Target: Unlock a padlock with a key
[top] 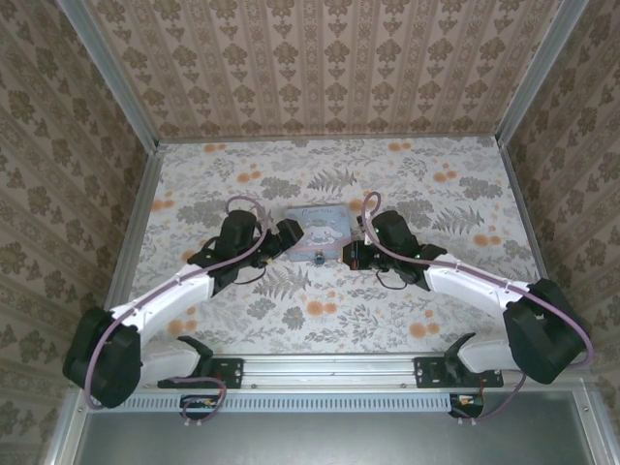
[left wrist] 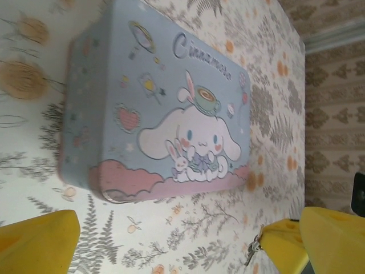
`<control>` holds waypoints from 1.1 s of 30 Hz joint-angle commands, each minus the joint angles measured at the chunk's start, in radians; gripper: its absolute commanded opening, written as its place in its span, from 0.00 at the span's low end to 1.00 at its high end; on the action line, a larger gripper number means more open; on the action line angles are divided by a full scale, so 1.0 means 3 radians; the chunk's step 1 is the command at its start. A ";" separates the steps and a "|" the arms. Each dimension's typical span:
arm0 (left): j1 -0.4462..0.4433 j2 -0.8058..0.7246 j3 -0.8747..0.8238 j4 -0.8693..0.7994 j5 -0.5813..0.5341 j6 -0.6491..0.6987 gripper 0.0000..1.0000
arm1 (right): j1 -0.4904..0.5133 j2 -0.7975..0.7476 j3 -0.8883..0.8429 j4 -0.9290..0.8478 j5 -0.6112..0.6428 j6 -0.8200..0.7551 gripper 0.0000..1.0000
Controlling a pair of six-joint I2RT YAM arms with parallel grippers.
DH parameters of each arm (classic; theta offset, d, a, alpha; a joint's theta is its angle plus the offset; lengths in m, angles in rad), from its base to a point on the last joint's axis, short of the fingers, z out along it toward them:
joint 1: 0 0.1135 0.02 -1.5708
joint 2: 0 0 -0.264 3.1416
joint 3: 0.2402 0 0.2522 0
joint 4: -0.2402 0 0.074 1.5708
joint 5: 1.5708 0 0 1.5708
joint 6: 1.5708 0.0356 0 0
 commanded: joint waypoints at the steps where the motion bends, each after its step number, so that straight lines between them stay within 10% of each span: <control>1: -0.0035 0.0199 0.0133 0.0421 0.0470 0.0178 1.00 | -0.0045 -0.0001 0.0008 0.0343 -0.0381 0.0186 0.00; 18: -0.0091 0.0821 0.0259 0.1565 0.1002 -0.0037 0.52 | -0.0182 0.0352 0.0118 0.1005 -0.0998 0.0605 0.00; 33: -0.0208 0.0955 0.0217 0.1723 0.0998 -0.0110 0.42 | -0.0266 0.0358 0.0083 0.1179 -0.1035 0.0725 0.00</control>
